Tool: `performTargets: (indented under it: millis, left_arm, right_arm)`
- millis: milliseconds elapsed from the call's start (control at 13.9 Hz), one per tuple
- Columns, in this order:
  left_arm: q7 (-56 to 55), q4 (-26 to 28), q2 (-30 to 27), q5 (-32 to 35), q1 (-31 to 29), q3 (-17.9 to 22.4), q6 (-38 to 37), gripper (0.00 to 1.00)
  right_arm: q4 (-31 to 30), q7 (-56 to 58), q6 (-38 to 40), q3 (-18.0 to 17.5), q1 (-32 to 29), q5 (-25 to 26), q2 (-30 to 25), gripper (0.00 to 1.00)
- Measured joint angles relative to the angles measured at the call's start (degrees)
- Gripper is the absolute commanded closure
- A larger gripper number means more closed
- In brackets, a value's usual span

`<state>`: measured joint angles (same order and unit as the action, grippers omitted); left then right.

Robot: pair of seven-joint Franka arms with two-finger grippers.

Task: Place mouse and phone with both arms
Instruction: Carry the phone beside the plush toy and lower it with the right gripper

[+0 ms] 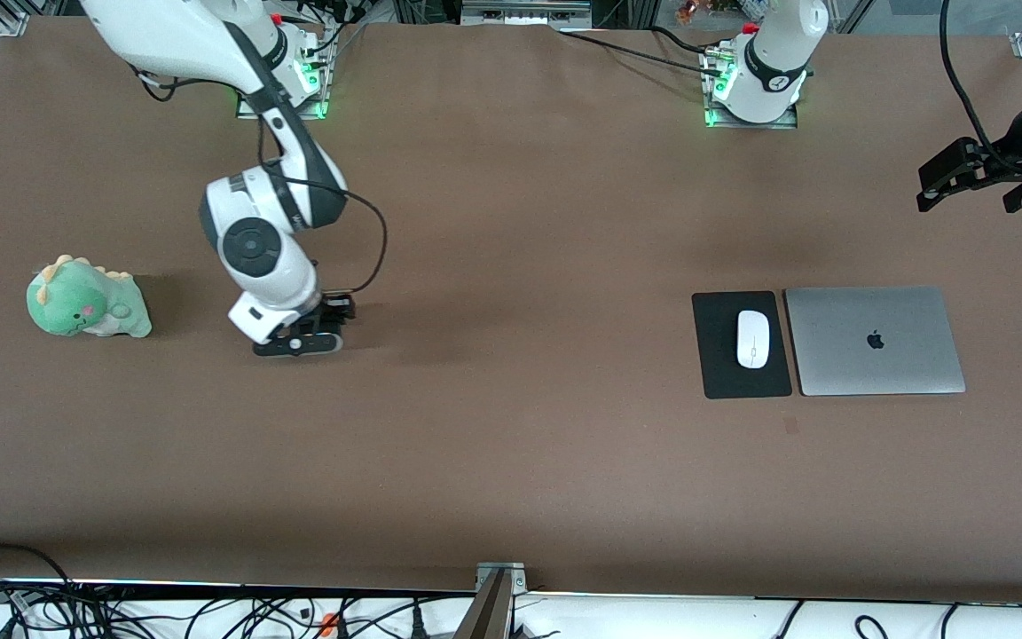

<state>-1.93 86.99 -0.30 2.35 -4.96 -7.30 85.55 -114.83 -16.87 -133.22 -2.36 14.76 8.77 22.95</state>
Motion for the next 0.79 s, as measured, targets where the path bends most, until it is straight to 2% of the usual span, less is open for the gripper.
performTargets:
  millis: [215, 502, 789]
  left_arm:
    - [0.0, -0.1, 0.0, -0.1, 0.0, 0.0, 0.1, 0.00]
    - [0.0, -0.2, 0.0, -0.8, 0.0, 0.1, 1.5, 0.00]
    - [0.0, -0.2, 0.0, -0.8, 0.0, 0.1, 2.0, 0.00]
  right_arm:
    - [-6.1, 2.9, -4.2, 0.3, -5.2, 0.0, -2.7, 0.58]
    - [-12.7, 8.4, -12.6, 2.4, -10.2, 0.0, -3.5, 0.58]
    - [-16.0, 13.0, -17.6, 2.7, -15.4, 0.0, -3.2, 0.58]
